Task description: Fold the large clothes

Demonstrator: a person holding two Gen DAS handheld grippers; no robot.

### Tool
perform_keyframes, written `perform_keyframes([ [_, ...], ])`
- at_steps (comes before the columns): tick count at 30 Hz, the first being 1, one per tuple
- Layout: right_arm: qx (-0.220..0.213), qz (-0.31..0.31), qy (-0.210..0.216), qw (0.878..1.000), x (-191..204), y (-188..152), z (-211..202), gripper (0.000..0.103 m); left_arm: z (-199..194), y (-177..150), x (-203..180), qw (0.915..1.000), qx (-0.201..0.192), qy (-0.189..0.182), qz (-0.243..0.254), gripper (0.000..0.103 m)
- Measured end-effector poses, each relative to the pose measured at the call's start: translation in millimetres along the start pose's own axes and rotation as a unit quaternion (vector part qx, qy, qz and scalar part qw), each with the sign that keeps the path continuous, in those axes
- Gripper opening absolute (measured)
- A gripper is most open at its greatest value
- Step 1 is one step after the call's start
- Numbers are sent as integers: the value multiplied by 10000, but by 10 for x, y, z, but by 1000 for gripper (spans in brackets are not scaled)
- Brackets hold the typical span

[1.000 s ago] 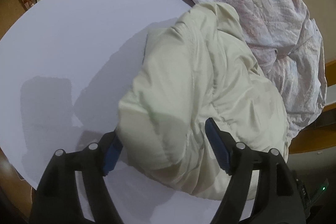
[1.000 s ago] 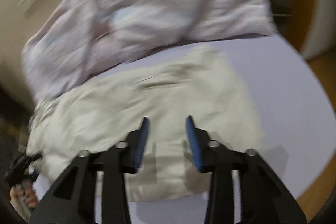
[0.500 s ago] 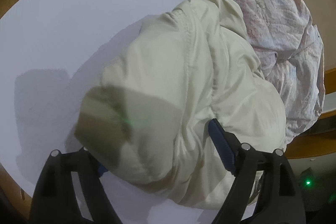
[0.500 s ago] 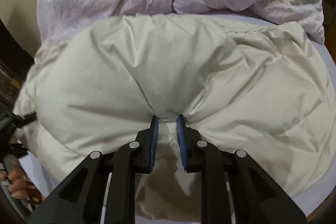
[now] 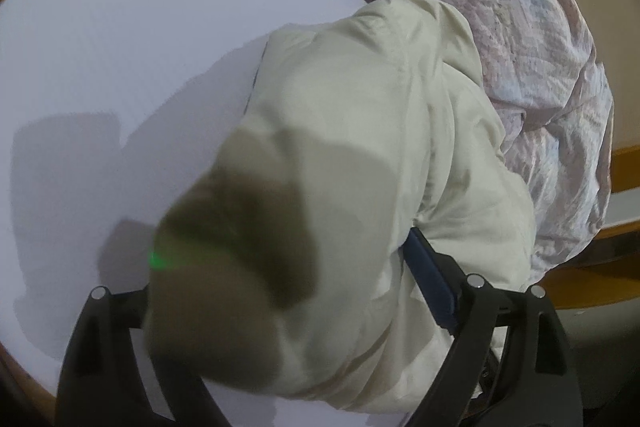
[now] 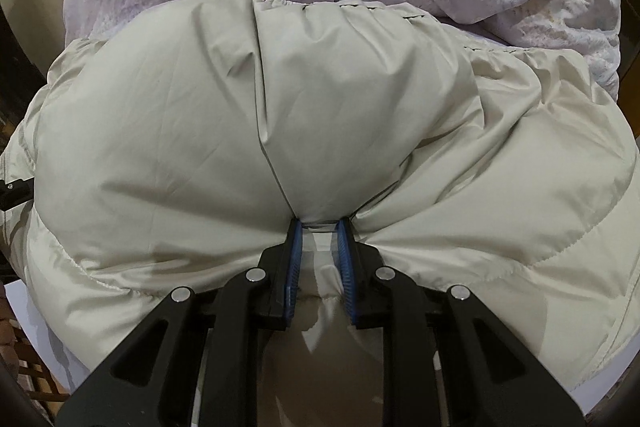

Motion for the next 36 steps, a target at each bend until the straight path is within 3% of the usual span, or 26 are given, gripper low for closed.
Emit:
perform_keyframes([
  [3,-13,11,-7,10000,1,-6,-10,20,7,22,-23,9998,-87,-127,-109,84],
  [11,-74,-118,-113,9998,11,4,-12,20,-56,77,-55,9983,-139,-501,-281,49],
  [13,-98,-145,-152,9997,17,3,-14,20,-115,81,-114,9981,-166,-575,-172,37],
  [16,-150,-227,-266,9993,35,-3,-14,20,-224,83,-254,9978,-256,-605,109,31],
  [25,-208,-336,-386,9985,41,-1,-7,20,-631,38,-952,9878,-522,-1198,846,27],
  [36,-185,-158,-11,9997,-21,10,-4,20,-912,-343,-1907,9639,-455,-1979,1723,27],
])
Point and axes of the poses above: each gripper's, at about its wrist camera, not at the fingertips, and z roughly the way its jaws point, x to its left, y to its top, the point moved 10 cm from there along z, roughly the way its jaws point, and after that the axes turned 3 degrees about -x, right-handed, at the moved point
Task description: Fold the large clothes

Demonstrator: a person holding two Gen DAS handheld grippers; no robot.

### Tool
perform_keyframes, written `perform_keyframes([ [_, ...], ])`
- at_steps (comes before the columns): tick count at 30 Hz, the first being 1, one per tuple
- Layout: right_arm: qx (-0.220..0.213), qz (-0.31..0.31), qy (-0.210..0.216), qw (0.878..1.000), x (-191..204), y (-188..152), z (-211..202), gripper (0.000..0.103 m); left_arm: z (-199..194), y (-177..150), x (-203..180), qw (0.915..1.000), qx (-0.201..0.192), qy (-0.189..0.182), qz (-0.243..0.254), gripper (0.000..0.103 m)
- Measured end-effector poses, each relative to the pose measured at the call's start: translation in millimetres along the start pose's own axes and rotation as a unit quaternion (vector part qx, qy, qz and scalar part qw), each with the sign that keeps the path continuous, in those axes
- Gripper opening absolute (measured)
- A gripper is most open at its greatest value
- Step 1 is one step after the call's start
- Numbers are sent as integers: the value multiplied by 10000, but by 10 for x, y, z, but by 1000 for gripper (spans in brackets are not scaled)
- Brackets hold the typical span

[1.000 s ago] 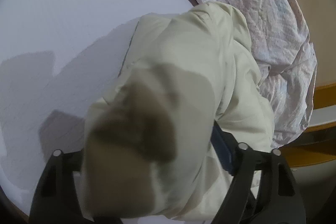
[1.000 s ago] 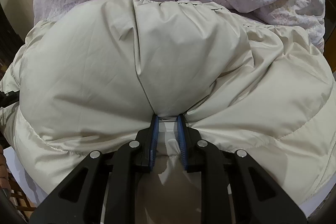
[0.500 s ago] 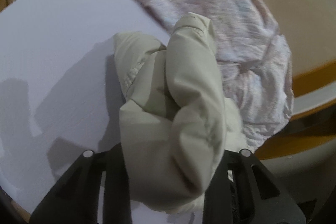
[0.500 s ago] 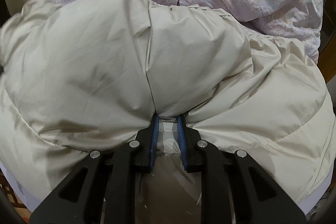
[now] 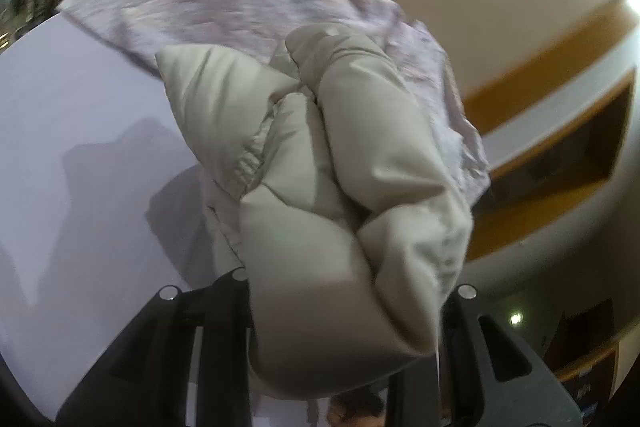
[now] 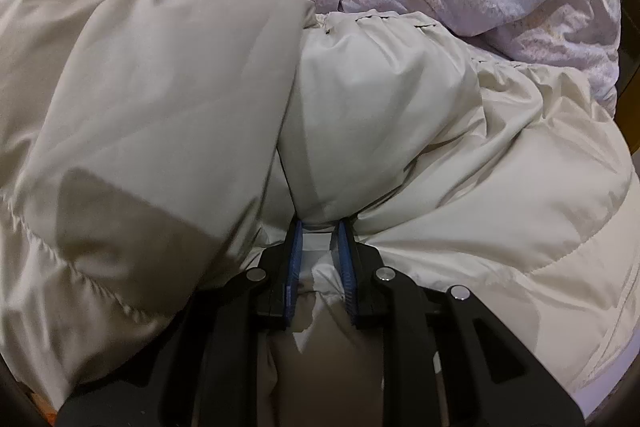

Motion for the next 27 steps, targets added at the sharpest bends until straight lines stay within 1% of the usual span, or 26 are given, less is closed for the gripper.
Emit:
perform_keyframes([
  [3,23,128,181,9998,-35,6,2,20,88,-64,-267,9995,104,-248,177,28],
  [6,56,170,429,9989,-88,25,-2,20,206,-192,-581,9976,261,-421,489,29],
  [8,105,198,565,9982,-121,28,-27,20,277,-260,-733,9966,311,-420,638,31],
  [10,164,372,770,9962,-215,13,-102,20,346,-320,-878,9957,334,-403,770,33],
  [13,49,624,956,9935,-411,-21,-299,20,440,-424,-1080,9936,381,-345,1008,34],
  [15,-60,739,988,9923,-540,-59,-419,20,502,-504,-1199,9922,416,-316,1131,34],
  [20,-160,1423,1052,9841,-1041,-232,-673,20,692,-703,-1417,9899,578,-361,1245,38],
  [23,-166,1738,1047,9791,-1283,-369,-756,20,835,-856,-1567,9875,744,-395,1333,40],
  [27,-178,2003,951,9749,-1527,-490,-815,20,1035,-1124,-1747,9831,1011,-380,1480,42],
])
Point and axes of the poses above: each gripper's, at about its wrist camera, not at the fingertips, and z roughly the way its jaws point, x to its left, y to its top, the point moved 10 cm from there along z, roughly the way its jaws point, and after that the axes turned 3 degrees about -x, right-handed, at the moved point
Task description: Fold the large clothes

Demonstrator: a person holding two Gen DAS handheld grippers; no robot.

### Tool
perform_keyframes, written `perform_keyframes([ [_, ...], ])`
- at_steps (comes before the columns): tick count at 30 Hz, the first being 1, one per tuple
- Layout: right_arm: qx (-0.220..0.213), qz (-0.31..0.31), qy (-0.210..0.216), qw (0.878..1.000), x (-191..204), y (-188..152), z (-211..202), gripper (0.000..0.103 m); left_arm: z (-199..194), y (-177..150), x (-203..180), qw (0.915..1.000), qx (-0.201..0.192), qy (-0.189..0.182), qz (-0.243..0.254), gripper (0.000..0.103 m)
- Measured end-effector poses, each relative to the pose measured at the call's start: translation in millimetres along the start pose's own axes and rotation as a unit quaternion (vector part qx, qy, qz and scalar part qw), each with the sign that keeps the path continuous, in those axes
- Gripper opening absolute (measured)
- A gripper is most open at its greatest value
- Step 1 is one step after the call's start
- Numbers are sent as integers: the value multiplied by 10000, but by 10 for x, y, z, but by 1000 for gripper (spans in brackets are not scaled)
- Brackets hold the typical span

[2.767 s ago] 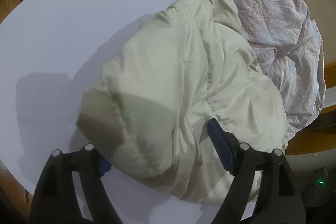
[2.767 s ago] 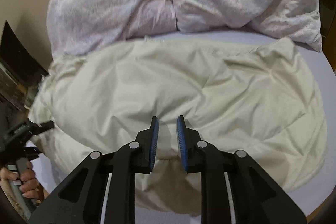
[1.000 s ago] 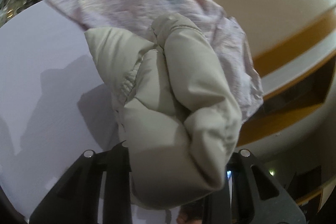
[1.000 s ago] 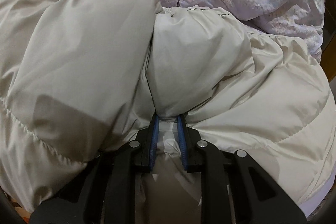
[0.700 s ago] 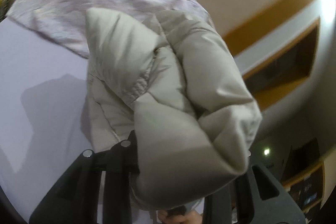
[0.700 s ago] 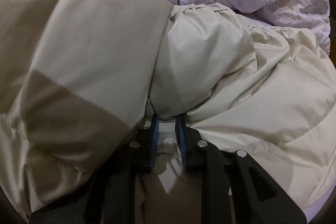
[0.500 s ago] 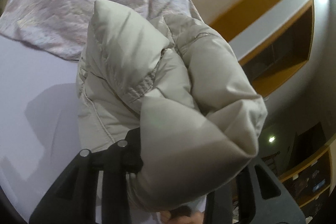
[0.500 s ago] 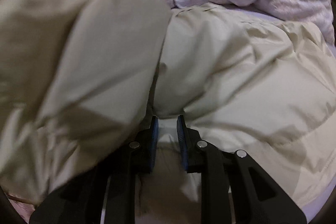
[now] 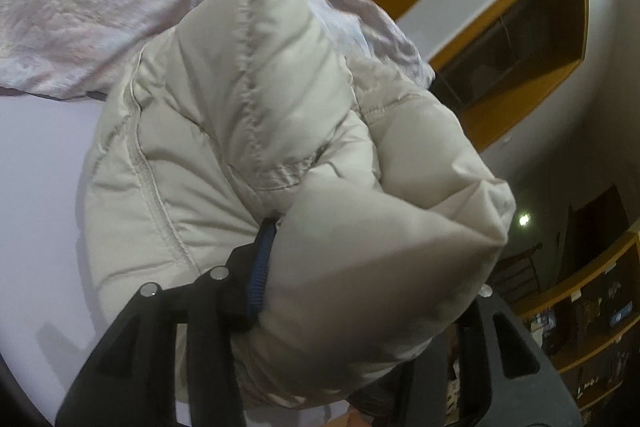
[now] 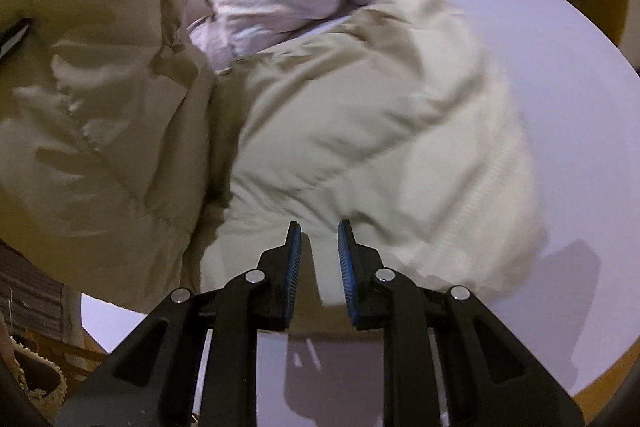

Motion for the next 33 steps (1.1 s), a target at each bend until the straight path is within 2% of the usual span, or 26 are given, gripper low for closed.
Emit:
perform_keyframes([
  [9,-114,376,-219,9990,-492,-24,-180,20,513,-322,-364,9978,550,145,345,46],
  [11,-99,382,-201,9990,-516,-38,-177,20,576,-360,-408,9970,642,158,399,50],
  [13,-85,325,-214,9992,-518,-59,-175,20,605,-431,-500,9960,819,-135,327,73],
  [15,-74,307,-273,9991,-545,-66,-165,20,607,-506,-631,9933,1016,-451,317,91],
  [16,-65,333,-257,9991,-561,-72,-157,20,607,-537,-673,9922,1087,-470,402,93],
  [20,-72,406,-248,9988,-603,-77,-162,20,509,-615,-740,9905,1164,-410,599,93],
  [25,-84,434,-242,9987,-622,-69,-151,20,121,-438,-698,9934,864,-508,562,95],
  [29,-80,458,-275,9985,-648,-98,-155,21,-85,-208,-517,9966,606,-245,507,95],
  [33,-74,494,-310,9983,-653,-128,-151,21,-141,-68,-163,9978,468,230,402,95],
])
Point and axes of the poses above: each gripper's, at about its wrist camera, not at the fingertips, and z roughly the way its jaws point, x to its left, y to its top, the point moved 10 cm from there along z, roughly the way its jaws point, and after that the axes turned 3 degrees about -x, right-handed, at the moved point
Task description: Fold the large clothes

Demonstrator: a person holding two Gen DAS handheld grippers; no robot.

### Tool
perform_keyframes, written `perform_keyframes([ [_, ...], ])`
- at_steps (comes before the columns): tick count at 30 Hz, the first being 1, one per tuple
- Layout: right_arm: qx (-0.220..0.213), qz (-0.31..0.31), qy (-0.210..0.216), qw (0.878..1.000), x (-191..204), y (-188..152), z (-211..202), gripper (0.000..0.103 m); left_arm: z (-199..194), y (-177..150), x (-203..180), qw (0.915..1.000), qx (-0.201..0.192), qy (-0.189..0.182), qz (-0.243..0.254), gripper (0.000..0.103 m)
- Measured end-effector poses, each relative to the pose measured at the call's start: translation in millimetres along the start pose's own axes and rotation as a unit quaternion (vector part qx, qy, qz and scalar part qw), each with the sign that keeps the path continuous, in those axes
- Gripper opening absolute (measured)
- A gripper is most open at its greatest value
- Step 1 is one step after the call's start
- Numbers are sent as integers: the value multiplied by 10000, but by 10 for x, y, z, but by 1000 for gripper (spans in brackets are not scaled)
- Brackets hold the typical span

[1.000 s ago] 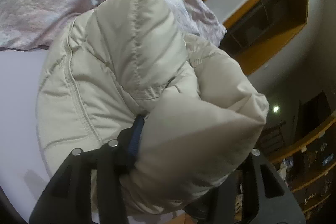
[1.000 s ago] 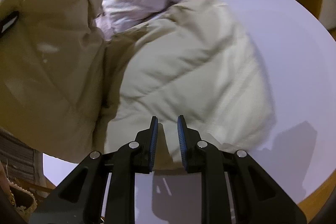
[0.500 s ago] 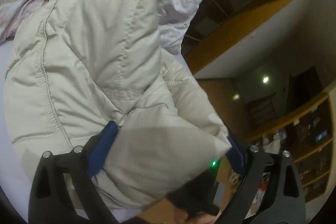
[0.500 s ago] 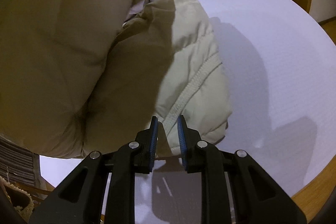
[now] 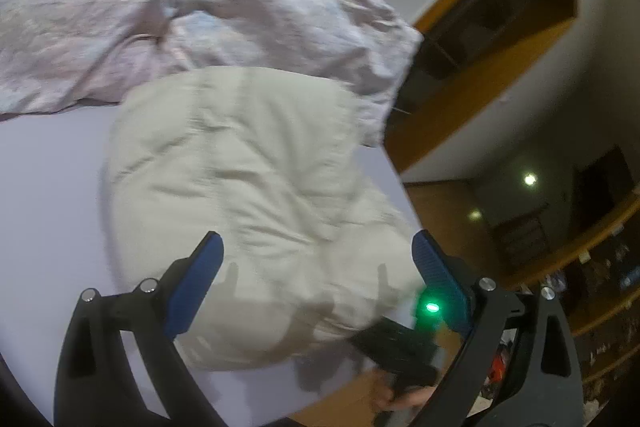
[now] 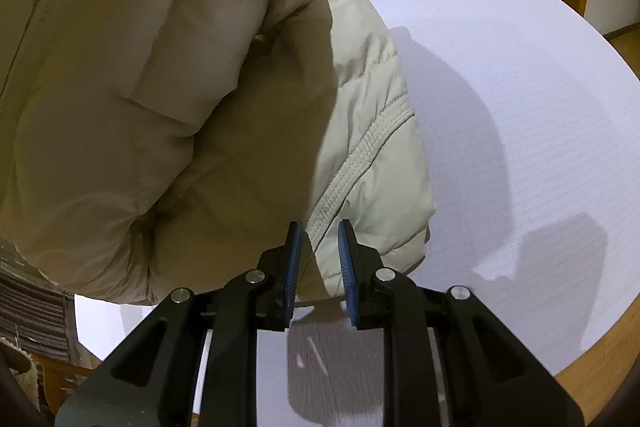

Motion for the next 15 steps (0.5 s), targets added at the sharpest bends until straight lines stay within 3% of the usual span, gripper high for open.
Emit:
perform_keyframes([
  [7,-4,37,-41,10000,21,-2,31,21,86,111,624,9966,-25,785,-261,95],
  [15,4,47,-47,10000,28,-8,48,21,359,-27,895,9934,259,1087,-263,94],
])
Point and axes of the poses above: each gripper's, at about its wrist camera, not at the fingertips, and z roughly the way its jaws point, x to its left, y to its top, the point moved 10 cm from there along z, roughly the way its jaws point, and after that the axes turned 3 degrees about -x, right-handed, at the moved point
